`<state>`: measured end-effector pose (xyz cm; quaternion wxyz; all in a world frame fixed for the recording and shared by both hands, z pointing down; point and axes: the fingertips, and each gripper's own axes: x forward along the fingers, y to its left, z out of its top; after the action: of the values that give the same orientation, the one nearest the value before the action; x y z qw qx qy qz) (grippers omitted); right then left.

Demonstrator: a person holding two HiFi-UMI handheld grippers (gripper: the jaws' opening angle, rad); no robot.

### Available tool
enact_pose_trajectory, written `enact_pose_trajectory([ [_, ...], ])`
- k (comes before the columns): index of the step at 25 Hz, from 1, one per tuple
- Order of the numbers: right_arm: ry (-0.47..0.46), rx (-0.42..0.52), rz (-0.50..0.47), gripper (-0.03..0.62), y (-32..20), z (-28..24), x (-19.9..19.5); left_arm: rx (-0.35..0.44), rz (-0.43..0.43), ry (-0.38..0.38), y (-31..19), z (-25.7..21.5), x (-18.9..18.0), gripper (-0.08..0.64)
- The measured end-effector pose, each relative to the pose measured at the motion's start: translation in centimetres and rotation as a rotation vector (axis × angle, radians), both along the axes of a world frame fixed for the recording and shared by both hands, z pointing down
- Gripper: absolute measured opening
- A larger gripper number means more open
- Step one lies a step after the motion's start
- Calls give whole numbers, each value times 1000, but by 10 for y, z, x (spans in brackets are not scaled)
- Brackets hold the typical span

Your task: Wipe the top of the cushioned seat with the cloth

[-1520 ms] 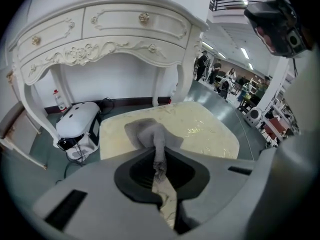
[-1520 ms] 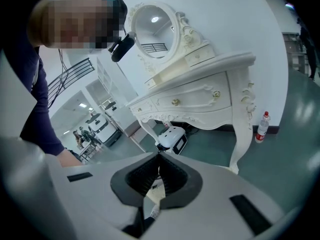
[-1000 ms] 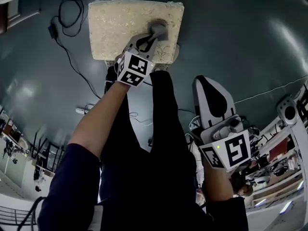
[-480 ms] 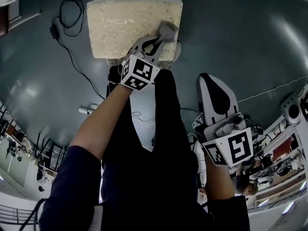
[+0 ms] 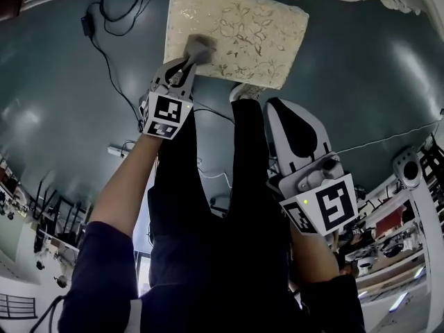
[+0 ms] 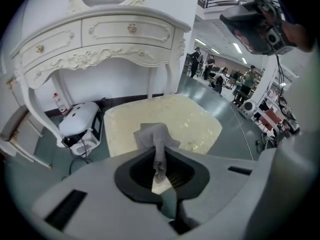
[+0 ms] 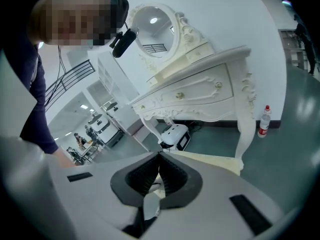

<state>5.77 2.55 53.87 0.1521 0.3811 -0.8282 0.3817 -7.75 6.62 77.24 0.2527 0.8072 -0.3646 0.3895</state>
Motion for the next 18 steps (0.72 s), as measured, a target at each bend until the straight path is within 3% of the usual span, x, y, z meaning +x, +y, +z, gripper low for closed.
enact_pose_trajectory([
  [4, -10, -16, -45, 26, 7, -1, -42, -7, -42, -30, 10, 7, -48, 28],
  [7, -5, -24, -67, 26, 7, 0, -54, -27, -31, -46, 18, 17, -60, 28],
  [12, 16, -26, -67, 25, 9, 3, -43, -36, 18, -29, 22, 23, -32, 28],
  [18, 20, -29, -37, 26, 9, 4, -7, -44, 40, 15, 23, 23, 26, 28],
])
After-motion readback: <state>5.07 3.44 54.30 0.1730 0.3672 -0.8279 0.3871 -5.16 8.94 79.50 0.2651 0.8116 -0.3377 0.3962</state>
